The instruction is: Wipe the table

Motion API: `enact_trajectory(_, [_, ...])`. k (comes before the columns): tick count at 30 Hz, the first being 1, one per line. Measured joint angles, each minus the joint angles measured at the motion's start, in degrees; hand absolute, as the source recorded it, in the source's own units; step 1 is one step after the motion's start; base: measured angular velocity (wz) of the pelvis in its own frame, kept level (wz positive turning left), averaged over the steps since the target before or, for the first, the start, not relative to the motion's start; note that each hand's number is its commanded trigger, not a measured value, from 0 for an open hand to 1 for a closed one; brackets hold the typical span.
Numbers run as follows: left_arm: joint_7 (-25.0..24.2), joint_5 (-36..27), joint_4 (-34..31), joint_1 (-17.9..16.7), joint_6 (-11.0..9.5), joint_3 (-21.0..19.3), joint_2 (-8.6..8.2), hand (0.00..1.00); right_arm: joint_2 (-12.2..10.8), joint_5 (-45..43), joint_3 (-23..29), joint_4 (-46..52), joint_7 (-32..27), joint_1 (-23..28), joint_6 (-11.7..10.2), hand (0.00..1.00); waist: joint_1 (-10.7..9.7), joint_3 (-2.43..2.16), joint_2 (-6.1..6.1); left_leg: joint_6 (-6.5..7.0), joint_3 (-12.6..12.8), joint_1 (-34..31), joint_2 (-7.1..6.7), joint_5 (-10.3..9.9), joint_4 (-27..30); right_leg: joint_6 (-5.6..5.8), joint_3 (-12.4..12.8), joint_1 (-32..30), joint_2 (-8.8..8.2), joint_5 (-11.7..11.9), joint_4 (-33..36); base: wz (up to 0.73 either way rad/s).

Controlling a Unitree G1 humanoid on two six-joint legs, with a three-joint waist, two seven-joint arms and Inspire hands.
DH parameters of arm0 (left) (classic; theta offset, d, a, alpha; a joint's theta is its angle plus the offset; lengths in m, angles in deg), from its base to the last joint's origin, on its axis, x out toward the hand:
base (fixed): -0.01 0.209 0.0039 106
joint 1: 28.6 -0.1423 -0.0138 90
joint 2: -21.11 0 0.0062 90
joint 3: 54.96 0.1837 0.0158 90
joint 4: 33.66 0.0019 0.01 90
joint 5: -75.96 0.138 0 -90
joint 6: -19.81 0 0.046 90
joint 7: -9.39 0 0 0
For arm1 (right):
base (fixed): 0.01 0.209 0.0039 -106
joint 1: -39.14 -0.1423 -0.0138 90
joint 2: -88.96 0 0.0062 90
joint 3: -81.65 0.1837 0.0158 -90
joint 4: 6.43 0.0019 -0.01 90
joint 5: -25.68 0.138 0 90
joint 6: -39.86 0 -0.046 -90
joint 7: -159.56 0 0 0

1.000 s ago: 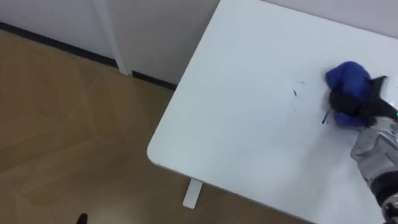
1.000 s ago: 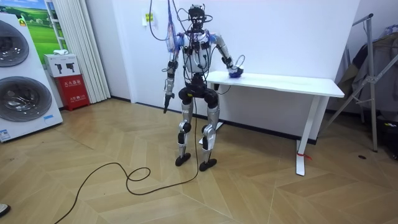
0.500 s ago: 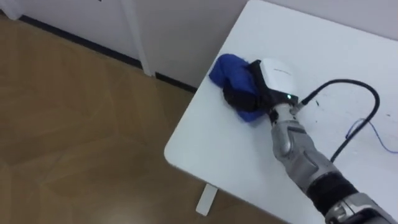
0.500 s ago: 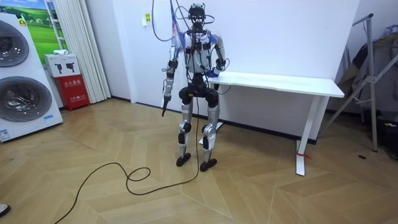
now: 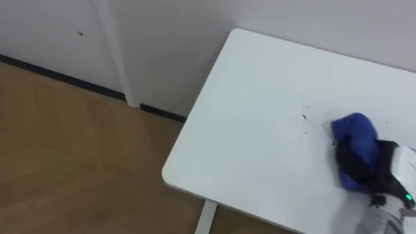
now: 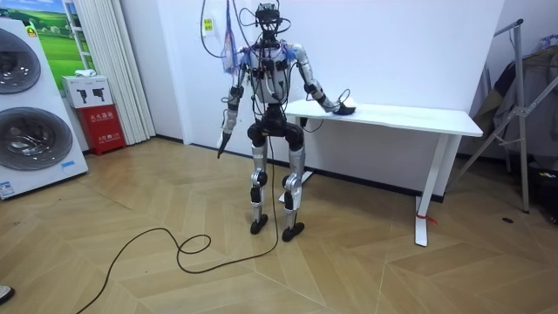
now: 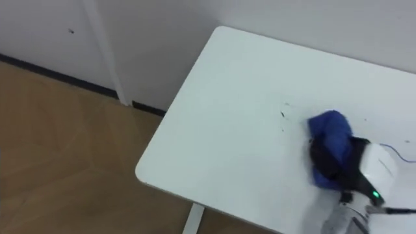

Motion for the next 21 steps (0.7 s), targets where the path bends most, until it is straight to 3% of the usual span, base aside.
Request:
enact_trajectory(2, [-0.2,1.4,0.0,0.0,0.1,0.2,-0.14,0.00,1.0,1.4,1.2,-0.4,0.0,0.1,2.2,1.00,-0.2,-0.10,0.50,1.05,0.1,0.0,0.20,-0.5,0.0,0.29,0.0,-0.2,0.23,-0.2,0.1,-0.20])
enact_trajectory(4, [-0.7,1.4,0.1,0.1,0.4,0.4,-0.60,0.00,1.5,2.4,0.8,0.3,0.7,-0.8,4.3,1.00,0.3,-0.08,0.77,1.18,0.5,0.0,0.29,-0.6,0.0,0.50,0.6,-0.5,0.35,-0.3,0.2,-0.28])
enact_trajectory(6, [-1.0,1.6,1.2,0.2,1.1,2.4,-1.66,0.00,1.1,2.0,-1.0,2.9,2.7,-4.1,9.3,1.00,0.8,-0.12,1.44,0.98,1.4,0.1,0.64,-0.2,0.1,0.12,1.2,-1.1,0.47,-0.1,1.2,-0.24])
enact_trajectory(7, [-1.1,1.7,2.1,0.5,1.3,3.1,-1.84,0.00,0.8,2.0,-2.0,4.5,3.4,-5.1,10.7,1.00,1.3,-0.06,1.32,0.89,2.0,0.1,0.82,-0.1,0.1,-0.11,1.7,-1.6,0.58,0.1,1.5,-0.44])
enact_trajectory(9, [-2.1,1.8,3.7,0.7,2.8,5.2,-2.12,0.00,-1.5,1.1,-10.9,12.7,6.5,-9.5,15.3,1.00,3.0,0.15,1.88,0.33,3.7,-0.8,1.69,0.3,0.3,-1.20,2.6,-3.5,1.18,0.7,2.0,-0.43])
enact_trajectory(10, [-2.3,2.1,4.3,1.1,3.0,5.2,-2.18,0.00,-2.1,0.0,-13.1,13.7,7.4,-11.3,15.7,1.00,3.3,0.17,1.86,0.19,3.8,-1.1,1.87,0.5,0.4,-1.43,2.7,-3.9,1.33,0.9,2.0,-0.11])
enact_trajectory(12, [-3.3,3.5,4.6,2.9,4.1,5.3,-2.18,0.00,-2.5,-4.3,-21.7,14.0,11.9,-19.8,15.8,1.00,5.2,0.42,1.42,-0.38,3.4,-2.3,2.18,1.6,0.2,-2.15,2.4,-5.3,1.79,1.2,2.0,0.15])
enact_trajectory(15, [-3.3,3.4,4.5,2.7,4.7,5.3,-2.00,0.00,-2.5,-5.6,-25.8,13.5,15.1,-27.1,15.9,1.00,8.8,0.65,0.42,-0.77,1.7,-3.0,2.16,2.6,0.1,-2.51,1.0,-5.5,1.94,1.0,1.5,0.34])
enact_trajectory(18, [-3.3,3.3,4.5,0.6,6.1,5.4,-1.91,0.00,-2.3,-6.9,-25.9,9.3,16.2,-28.0,15.0,1.00,9.7,0.79,-0.67,-0.73,-1.1,-2.9,1.74,2.5,0.1,-2.10,-2.0,-3.6,1.55,0.7,0.6,0.54])
enact_trajectory(21, [-3.7,2.9,4.6,-0.6,6.5,5.2,-1.84,0.00,-1.3,-6.5,-24.8,1.3,17.2,-25.9,14.7,1.00,9.8,0.84,-1.58,-0.70,-2.8,-3.8,1.27,2.5,0.2,-1.98,-2.6,-3.7,1.27,0.6,0.7,0.39])
